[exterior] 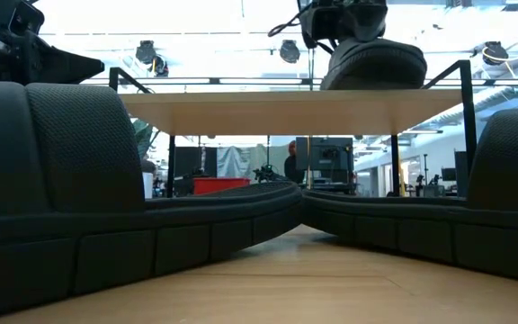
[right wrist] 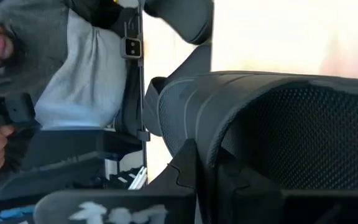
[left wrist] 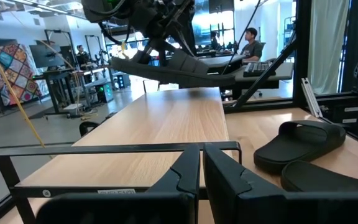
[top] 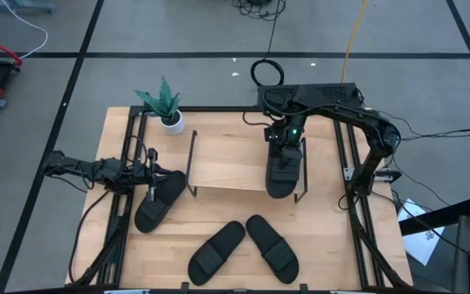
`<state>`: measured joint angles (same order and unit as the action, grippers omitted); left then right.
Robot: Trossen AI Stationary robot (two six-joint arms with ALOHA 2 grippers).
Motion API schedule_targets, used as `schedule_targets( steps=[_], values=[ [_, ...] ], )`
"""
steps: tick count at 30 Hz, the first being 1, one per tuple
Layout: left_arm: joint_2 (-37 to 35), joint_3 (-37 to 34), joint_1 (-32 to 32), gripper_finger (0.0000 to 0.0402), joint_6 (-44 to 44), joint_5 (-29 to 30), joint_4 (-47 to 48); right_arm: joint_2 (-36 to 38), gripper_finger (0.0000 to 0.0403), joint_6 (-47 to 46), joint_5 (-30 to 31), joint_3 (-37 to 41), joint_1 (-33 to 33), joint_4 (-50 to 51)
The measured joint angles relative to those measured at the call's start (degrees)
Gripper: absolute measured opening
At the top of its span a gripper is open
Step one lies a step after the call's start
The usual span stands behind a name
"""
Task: Pick and place slides into the shelf
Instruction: Put the top right black slide on the shelf
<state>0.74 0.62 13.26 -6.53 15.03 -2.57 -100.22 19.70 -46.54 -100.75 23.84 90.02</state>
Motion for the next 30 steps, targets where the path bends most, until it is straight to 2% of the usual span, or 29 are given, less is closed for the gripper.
schedule_targets(
  steps=[5,9,14,21,25,30],
  values=[
    [0.0,0.0,0.0,0.0026,0.0,0.0,0.0,0.0,0.0004,0.4,0.6,0.0,-0.4,-0.5],
    [0.0,0.0,0.0,0.0026,0.0,0.0,0.0,0.0,0.0004,-1.0,4.5,0.0,-0.7,-2.2],
    [0.0,0.0,0.0,0.0026,0.2,0.0,0.0,0.0,0.0004,-1.1,5.0,0.0,-0.7,-2.4],
    [0.0,0.0,0.0,0.0026,0.3,0.0,0.0,0.1,0.0005,-2.1,12.0,0.0,-0.7,-3.1],
    [0.0,0.0,0.0,0.0026,0.3,0.0,0.0,0.0,0.0019,-1.7,12.4,0.0,-0.7,-3.8],
    [0.0,0.0,0.0,0.0026,0.4,0.0,0.0,0.0,0.0054,-1.9,14.2,0.0,-0.7,-4.1]
  ],
)
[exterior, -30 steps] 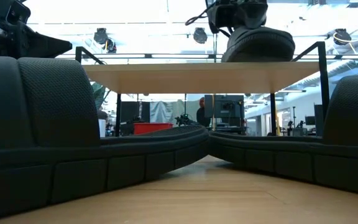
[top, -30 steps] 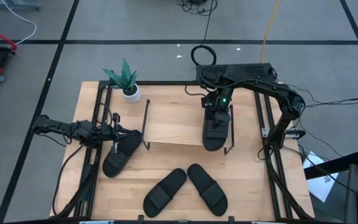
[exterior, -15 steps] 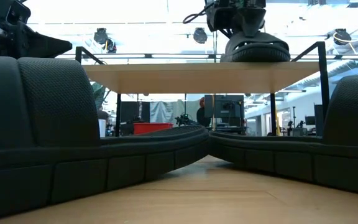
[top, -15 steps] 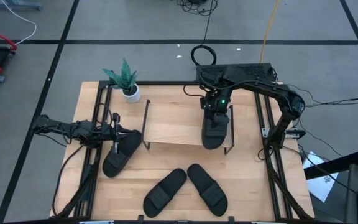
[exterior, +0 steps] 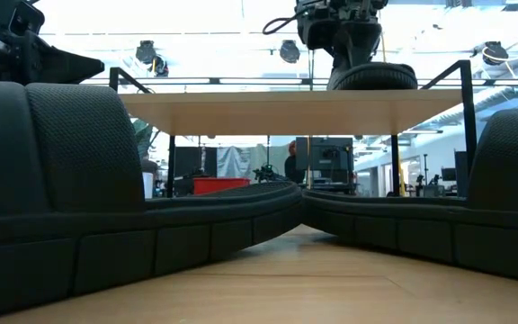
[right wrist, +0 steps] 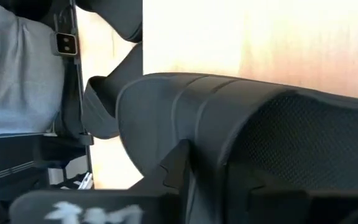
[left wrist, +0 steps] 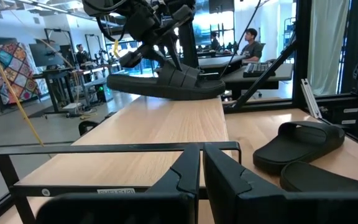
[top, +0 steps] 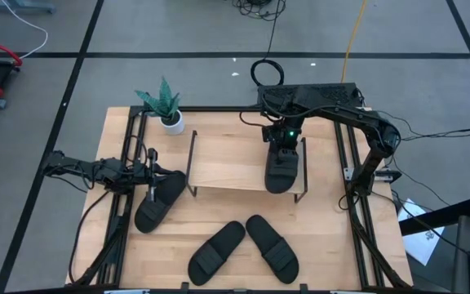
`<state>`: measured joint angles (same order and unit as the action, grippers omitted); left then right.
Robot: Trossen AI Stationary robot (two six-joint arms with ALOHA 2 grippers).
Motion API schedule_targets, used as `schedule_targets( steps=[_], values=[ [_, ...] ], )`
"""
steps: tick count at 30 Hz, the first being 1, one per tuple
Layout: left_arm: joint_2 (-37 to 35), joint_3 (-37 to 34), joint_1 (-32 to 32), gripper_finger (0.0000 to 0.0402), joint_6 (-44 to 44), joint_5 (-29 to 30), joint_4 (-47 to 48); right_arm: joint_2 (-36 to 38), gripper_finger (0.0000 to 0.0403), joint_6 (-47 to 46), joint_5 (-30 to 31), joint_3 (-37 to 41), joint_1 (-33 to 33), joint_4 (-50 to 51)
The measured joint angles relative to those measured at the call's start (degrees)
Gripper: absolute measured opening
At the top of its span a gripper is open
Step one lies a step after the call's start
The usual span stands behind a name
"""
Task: Pick and place slides into the shelf
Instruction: Put the top right black slide on the shelf
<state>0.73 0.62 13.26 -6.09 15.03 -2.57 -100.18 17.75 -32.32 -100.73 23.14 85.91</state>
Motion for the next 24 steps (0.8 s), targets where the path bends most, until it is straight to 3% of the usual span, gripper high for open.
schedule_targets(
  steps=[4,11,14,24],
  values=[
    [0.0,0.0,0.0,0.0026,0.2,0.0,0.0,0.0,0.0091,-0.6,3.5,0.0,0.0,-0.1],
    [0.0,0.0,0.0,0.0026,0.2,0.0,0.0,0.0,0.0140,-0.2,4.1,0.0,0.0,-0.6],
    [0.0,0.0,0.0,0.0026,0.2,0.0,0.0,0.2,0.0150,0.4,4.4,0.0,0.0,-0.6],
    [0.0,0.0,0.0,0.0026,0.2,0.0,0.0,6.1,0.0158,0.0,14.3,0.0,0.0,-2.9]
  ],
)
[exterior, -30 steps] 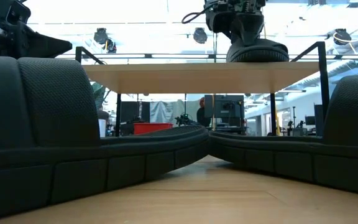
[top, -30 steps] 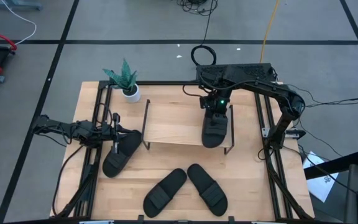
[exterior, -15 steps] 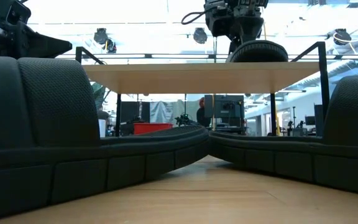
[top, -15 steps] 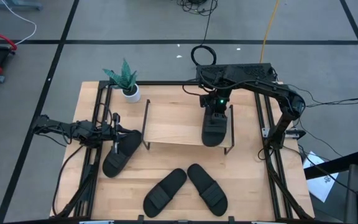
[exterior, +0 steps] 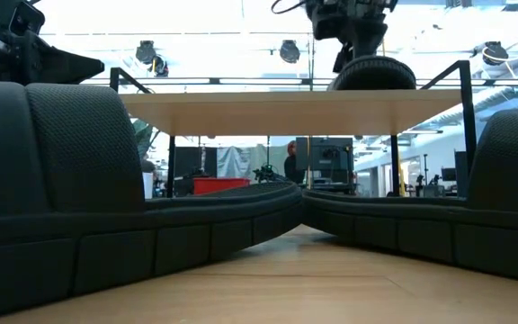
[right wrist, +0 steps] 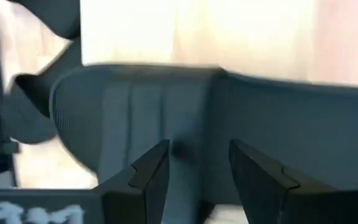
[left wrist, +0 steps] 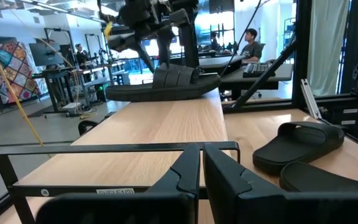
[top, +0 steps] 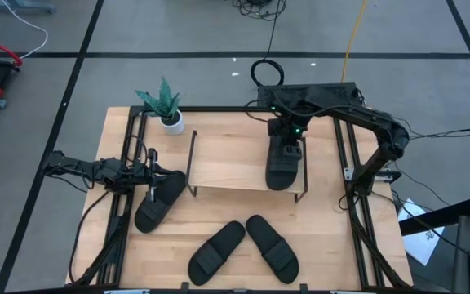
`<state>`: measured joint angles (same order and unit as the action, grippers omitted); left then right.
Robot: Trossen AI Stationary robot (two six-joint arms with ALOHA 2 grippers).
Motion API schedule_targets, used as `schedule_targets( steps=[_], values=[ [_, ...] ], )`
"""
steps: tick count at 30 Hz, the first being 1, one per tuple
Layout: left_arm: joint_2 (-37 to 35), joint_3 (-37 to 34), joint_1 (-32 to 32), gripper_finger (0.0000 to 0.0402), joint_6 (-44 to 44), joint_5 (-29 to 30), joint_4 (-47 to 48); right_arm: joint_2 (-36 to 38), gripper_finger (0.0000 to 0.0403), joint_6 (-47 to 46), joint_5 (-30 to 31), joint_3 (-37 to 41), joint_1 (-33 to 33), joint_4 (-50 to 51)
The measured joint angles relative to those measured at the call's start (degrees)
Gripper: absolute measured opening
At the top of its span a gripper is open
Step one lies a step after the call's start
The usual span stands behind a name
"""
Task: Pick and place slides into the shelf
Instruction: Put the top right black slide on the shelf, then adjust the shelf
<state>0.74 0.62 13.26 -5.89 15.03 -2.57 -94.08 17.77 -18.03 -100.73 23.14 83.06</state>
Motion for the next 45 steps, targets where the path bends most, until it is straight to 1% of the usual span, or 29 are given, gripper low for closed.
schedule_targets(
  steps=[2,4,9,11,14,16,19,21,26,28,33,36,39,42,45],
  values=[
    [0.0,0.0,0.0,0.0026,0.0,0.0,0.0,2.1,0.0158,-0.4,0.8,0.0,0.0,-0.6],
    [0.0,0.0,0.0,0.0026,0.0,0.0,0.0,4.4,0.0158,-1.0,0.3,0.0,-0.1,-1.5],
    [0.0,0.0,0.0,0.0026,0.0,0.0,0.0,10.1,0.0156,-5.1,0.2,0.0,-3.3,-4.3],
    [0.0,0.0,0.0,0.0026,0.0,0.0,0.0,12.1,0.0144,-6.5,0.2,0.1,-5.9,-5.8],
    [0.4,0.0,0.0,0.0026,0.0,0.0,0.0,15.4,0.0108,-9.6,0.3,2.9,-10.8,-10.5],
    [0.6,0.0,0.0,0.0026,0.0,0.0,0.0,18.1,0.0075,-12.0,2.1,6.7,-14.0,-14.8],
    [1.4,0.0,0.0,0.0026,0.1,0.0,0.0,22.9,0.0022,-15.9,4.8,14.6,-18.0,-21.9],
    [2.4,0.0,0.0,0.0026,0.4,0.0,0.0,26.6,0.0007,-18.0,4.8,20.4,-20.1,-27.7],
    [4.3,0.0,0.0,0.0026,1.1,-0.1,-0.3,36.3,0.0009,-22.6,10.3,35.2,-23.7,-39.8],
    [4.6,-0.1,0.0,0.0026,1.0,-0.1,-0.7,39.9,0.0003,-23.9,11.0,40.4,-24.7,-44.7],
    [4.9,-0.1,0.0,0.0026,0.7,0.0,-1.2,46.9,0.0001,-27.7,11.7,52.7,-28.6,-61.6],
    [4.9,-0.1,0.0,0.0026,0.7,0.0,-1.4,48.9,0.0001,-29.5,13.8,58.7,-32.5,-68.7],
    [4.9,-0.1,0.0,0.0026,1.0,0.0,-1.6,49.6,0.0000,-30.8,14.1,63.3,-36.8,-73.3],
    [4.9,-0.1,0.0,0.0026,1.1,0.0,-1.8,49.5,0.0000,-32.7,19.0,66.8,-41.4,-75.4],
    [4.9,-0.1,0.0,0.0026,1.1,0.0,-1.8,49.6,0.0000,-34.8,24.0,67.6,-45.4,-75.3]
  ],
)
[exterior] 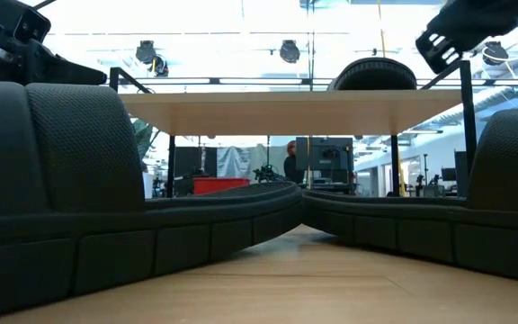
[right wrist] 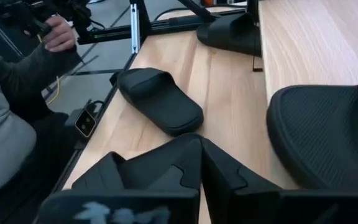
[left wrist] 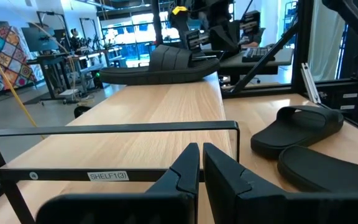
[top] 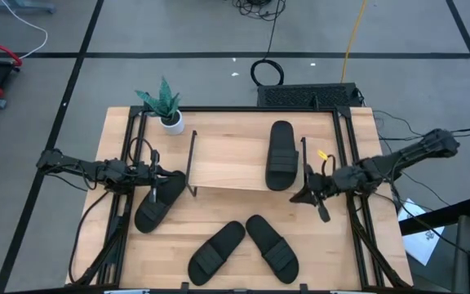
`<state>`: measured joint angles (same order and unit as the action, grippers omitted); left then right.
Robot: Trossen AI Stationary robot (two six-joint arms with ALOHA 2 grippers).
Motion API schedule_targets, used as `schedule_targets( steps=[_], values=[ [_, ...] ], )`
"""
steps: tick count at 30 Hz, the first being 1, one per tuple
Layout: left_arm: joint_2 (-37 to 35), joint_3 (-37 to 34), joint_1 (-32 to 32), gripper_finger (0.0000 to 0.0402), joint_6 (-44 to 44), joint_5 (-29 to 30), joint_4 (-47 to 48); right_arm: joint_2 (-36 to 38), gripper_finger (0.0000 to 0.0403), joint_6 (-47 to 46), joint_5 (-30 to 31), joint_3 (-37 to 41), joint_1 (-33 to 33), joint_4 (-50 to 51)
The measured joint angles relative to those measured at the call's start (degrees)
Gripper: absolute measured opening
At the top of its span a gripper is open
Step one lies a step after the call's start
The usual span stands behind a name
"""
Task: Pick and place slides into the shelf
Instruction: Adjust the shelf
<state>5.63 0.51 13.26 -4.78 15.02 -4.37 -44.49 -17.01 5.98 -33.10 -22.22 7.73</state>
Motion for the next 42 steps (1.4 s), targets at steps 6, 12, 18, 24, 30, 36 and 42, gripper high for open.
schedule_targets(
  steps=[6,12,18,24,30,36,42],
  values=[
    [0.0,0.0,0.0,0.0026,0.0,0.0,0.0,-0.8,0.0000,-1.9,10.4,0.0,-9.3,0.7],
    [0.0,0.0,0.0,0.0026,0.2,0.0,-0.1,-2.2,0.0000,-5.5,19.2,0.0,-15.2,2.8],
    [0.0,0.0,0.0,0.0026,0.2,0.0,-0.1,-3.5,0.0000,-9.6,25.7,0.0,-17.9,8.1],
    [0.0,0.0,0.0,0.0026,0.2,0.0,-0.2,-3.7,0.0000,-12.9,29.1,0.0,-19.3,9.4],
    [0.0,0.0,0.0,0.0026,0.2,0.0,-0.2,-3.6,0.0000,-15.4,30.2,0.0,-20.3,13.1],
    [0.0,0.0,0.0,0.0026,0.4,0.1,-0.2,-3.2,0.0000,-16.0,30.5,0.0,-20.3,14.9],
    [0.0,0.0,0.0,0.0026,0.6,0.1,-0.2,-2.1,0.0000,-17.2,32.7,0.0,-20.3,17.1]
  ],
)
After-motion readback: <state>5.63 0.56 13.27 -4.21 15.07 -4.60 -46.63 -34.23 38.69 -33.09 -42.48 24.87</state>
